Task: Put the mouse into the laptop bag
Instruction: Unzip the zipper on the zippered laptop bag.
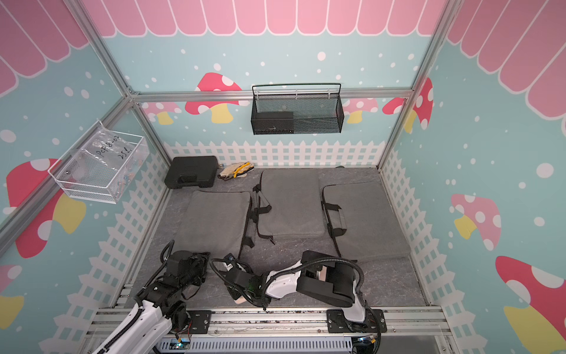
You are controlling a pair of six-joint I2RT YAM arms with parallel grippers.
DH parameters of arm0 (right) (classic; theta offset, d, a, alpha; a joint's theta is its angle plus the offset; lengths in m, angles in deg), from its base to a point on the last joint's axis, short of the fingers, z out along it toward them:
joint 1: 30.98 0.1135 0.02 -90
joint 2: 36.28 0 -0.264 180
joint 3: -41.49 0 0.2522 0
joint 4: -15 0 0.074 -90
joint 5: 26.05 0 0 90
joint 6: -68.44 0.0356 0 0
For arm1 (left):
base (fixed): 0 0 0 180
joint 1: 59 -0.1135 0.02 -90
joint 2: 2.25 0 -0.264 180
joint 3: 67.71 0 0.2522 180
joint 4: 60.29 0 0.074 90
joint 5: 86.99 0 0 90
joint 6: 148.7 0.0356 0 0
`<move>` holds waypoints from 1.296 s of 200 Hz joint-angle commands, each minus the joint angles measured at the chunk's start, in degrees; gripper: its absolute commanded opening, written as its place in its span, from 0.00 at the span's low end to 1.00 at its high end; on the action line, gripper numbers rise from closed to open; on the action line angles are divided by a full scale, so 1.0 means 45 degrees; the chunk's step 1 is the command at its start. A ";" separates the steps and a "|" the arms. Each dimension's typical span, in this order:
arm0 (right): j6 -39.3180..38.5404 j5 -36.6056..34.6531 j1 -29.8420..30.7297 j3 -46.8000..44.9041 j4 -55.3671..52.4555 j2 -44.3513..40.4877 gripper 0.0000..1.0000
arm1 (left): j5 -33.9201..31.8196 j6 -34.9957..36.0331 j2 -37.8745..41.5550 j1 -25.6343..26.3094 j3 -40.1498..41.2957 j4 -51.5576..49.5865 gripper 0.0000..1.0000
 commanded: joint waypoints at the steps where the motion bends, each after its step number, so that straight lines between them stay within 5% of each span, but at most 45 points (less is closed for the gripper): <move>1: 0.0257 0.0626 0.0255 -0.0108 -0.0177 0.0140 0.00 | 0.0356 -0.0260 0.0154 0.0164 0.0360 -0.0996 0.91; 16: 0.0144 0.0739 0.0328 0.0247 -0.0184 0.0392 0.00 | 0.0509 -0.0223 0.0090 0.0223 0.0431 -0.0740 1.00; 37: 0.0050 0.0890 0.0387 0.0740 -0.0172 0.0771 0.00 | 0.0726 -0.0239 -0.0182 0.0354 0.0590 -0.0095 0.97; 72: 0.0021 0.0962 0.0541 0.1380 -0.0183 0.1183 0.00 | 0.0723 -0.0335 -0.0771 0.0440 0.0812 0.0674 0.44; 95: 0.0038 0.1025 0.0600 0.1723 -0.0182 0.1414 0.00 | 0.0828 -0.0358 -0.1025 0.0455 0.0823 0.0921 0.24; 162: 0.0176 0.0247 0.0524 0.3066 -0.0048 0.2210 0.00 | 0.0800 -0.0401 -0.0918 0.0557 0.0904 0.0892 0.21; 186: 0.0215 0.0185 0.0428 0.3301 0.0215 0.2183 0.00 | 0.0590 -0.0351 -0.0860 0.0557 0.0936 0.0654 0.24; 202: 0.0250 0.0145 0.0397 0.3404 0.0205 0.2193 0.00 | 0.0523 -0.0350 -0.0765 0.0557 0.0918 0.0447 0.37; 232: 0.0241 0.0124 0.0411 0.2412 0.0385 0.1426 0.46 | -0.0437 0.0242 -0.0191 0.0558 -0.0060 -0.1655 0.90; 243: -0.0013 0.0223 0.0405 0.1598 0.0741 0.0727 0.60 | -0.0893 0.0619 0.0110 0.0538 -0.0503 -0.2346 0.99; 259: -0.0600 0.0515 0.0416 0.0404 0.1271 -0.0368 0.73 | -0.1347 0.1215 0.0467 0.0518 -0.1040 -0.2906 1.00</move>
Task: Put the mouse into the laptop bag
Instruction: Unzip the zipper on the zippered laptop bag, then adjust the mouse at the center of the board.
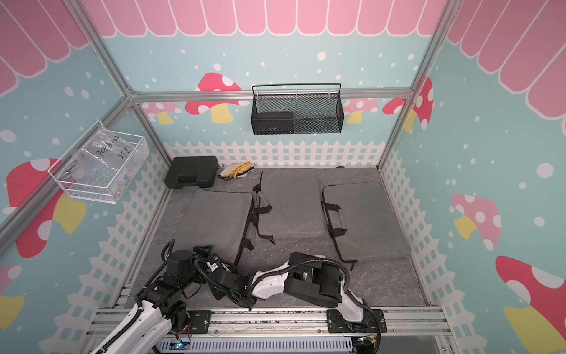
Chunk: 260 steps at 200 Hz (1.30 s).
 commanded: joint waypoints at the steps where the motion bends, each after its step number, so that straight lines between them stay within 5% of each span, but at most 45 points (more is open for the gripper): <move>1: -0.0592 0.0374 0.0084 -0.1525 0.0607 -0.1587 0.74 | -0.1041 0.0943 0.0438 0.0062 -0.0664 -0.2534 1.00; 36: -0.1621 0.0627 0.0119 -0.4138 0.0620 -0.4500 0.99 | -0.1465 0.2862 0.0234 0.0028 -0.2225 -0.3284 1.00; 66: -0.2051 0.0492 0.0108 -0.6585 0.0661 -0.6981 1.00 | -0.2020 0.3569 -0.1274 0.0003 -0.4213 -0.4990 1.00; 101: -0.2634 0.1052 0.0114 -0.8071 0.0881 -0.8312 1.00 | -0.1445 0.5317 -0.2008 -0.0010 -0.4927 -0.3798 1.00; 143: -0.3531 0.1369 0.0120 -0.8193 0.0603 -0.8082 0.99 | -0.2855 0.6310 -0.1412 -0.0188 -0.4989 -0.4353 1.00; 200: -0.4525 -0.0219 0.0179 -0.7893 0.0449 -0.6407 1.00 | -0.2404 0.9046 -0.1168 -0.1639 -0.5201 -0.4649 1.00; 228: -0.4876 -0.0561 0.0160 -0.7297 0.0410 -0.5449 1.00 | -0.4073 1.0187 -0.0913 -0.1677 -0.4698 -0.4140 1.00; 241: -0.4949 -0.0668 0.0070 -0.7013 0.0353 -0.4998 0.99 | -0.5607 0.9338 -0.0790 -0.1724 -0.4612 -0.4882 1.00; 260: -0.4924 -0.0596 -0.0168 -0.6666 0.0345 -0.4371 0.99 | -0.4896 0.9759 -0.0240 -0.1754 -0.4280 -0.4356 1.00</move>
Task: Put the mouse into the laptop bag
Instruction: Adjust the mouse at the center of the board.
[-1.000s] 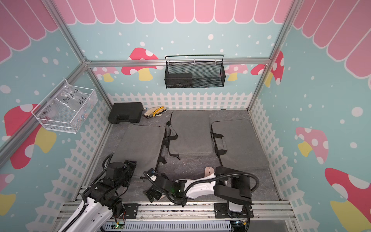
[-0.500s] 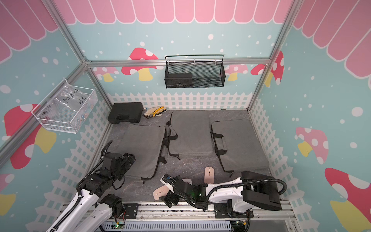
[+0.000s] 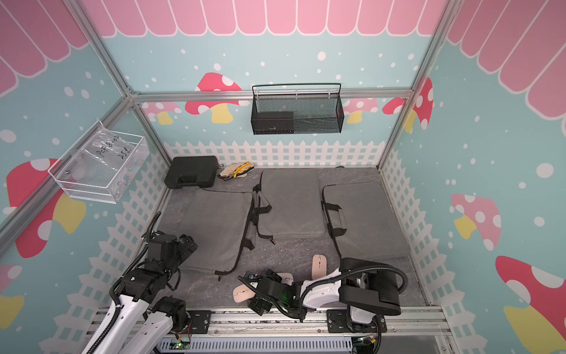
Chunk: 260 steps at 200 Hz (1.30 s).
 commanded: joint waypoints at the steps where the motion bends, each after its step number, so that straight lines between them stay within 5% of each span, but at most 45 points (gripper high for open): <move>1: -0.0279 -0.0283 -0.0253 0.0464 -0.0289 0.0699 0.99 | -0.0835 0.0675 0.0608 -0.0074 0.0445 0.0042 1.00; 52: -0.0102 0.0679 -0.1196 0.0749 -0.0012 0.1481 0.98 | -0.1111 0.0352 0.2151 -0.0084 0.0812 -0.0603 1.00; 97: -0.0248 0.1004 -0.1198 0.0985 0.0038 0.1865 0.97 | -0.1034 0.0240 0.1712 -0.0084 0.0774 -0.0651 1.00; 179: 0.0254 0.0822 -0.1202 0.1107 -0.0157 0.2034 0.73 | -0.0801 0.0282 0.1787 -0.0093 0.0812 -0.0621 1.00; 260: 0.0647 0.0282 -0.1783 -0.0074 0.0352 -0.2193 0.67 | -0.0731 0.0301 0.1670 -0.0084 0.0824 -0.0559 1.00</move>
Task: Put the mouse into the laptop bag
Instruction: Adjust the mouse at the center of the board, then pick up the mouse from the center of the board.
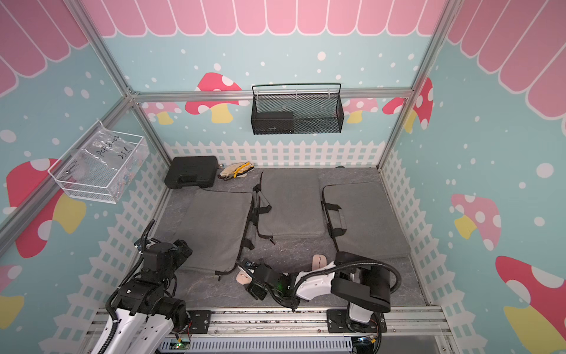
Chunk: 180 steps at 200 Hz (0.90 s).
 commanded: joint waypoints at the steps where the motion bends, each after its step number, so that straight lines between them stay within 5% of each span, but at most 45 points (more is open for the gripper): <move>1: 0.0396 -0.0526 -0.0411 -0.0693 0.0163 -0.1739 0.67 | -0.0022 0.0011 -0.0016 -0.0040 0.0128 -0.0211 1.00; 39: 0.1161 -0.0419 -0.1565 -0.2104 0.0571 -0.4034 0.62 | 0.0926 0.0351 -0.0180 -0.0040 0.0206 0.0517 1.00; 86: 0.1127 0.0368 -0.2129 -0.2542 0.0471 -0.4655 0.65 | 0.5263 0.0195 -0.1264 0.0062 -0.0062 0.2574 1.00; 126: 0.0347 0.2791 -0.1741 -0.1881 0.0125 -0.3109 0.92 | 0.4998 0.0307 -0.1417 0.0831 -0.0242 0.2561 1.00; 180: 0.0384 0.2621 -0.1239 -0.0760 -0.0291 -0.0349 0.92 | 0.4654 0.0288 -0.1557 0.0936 0.0054 0.2672 1.00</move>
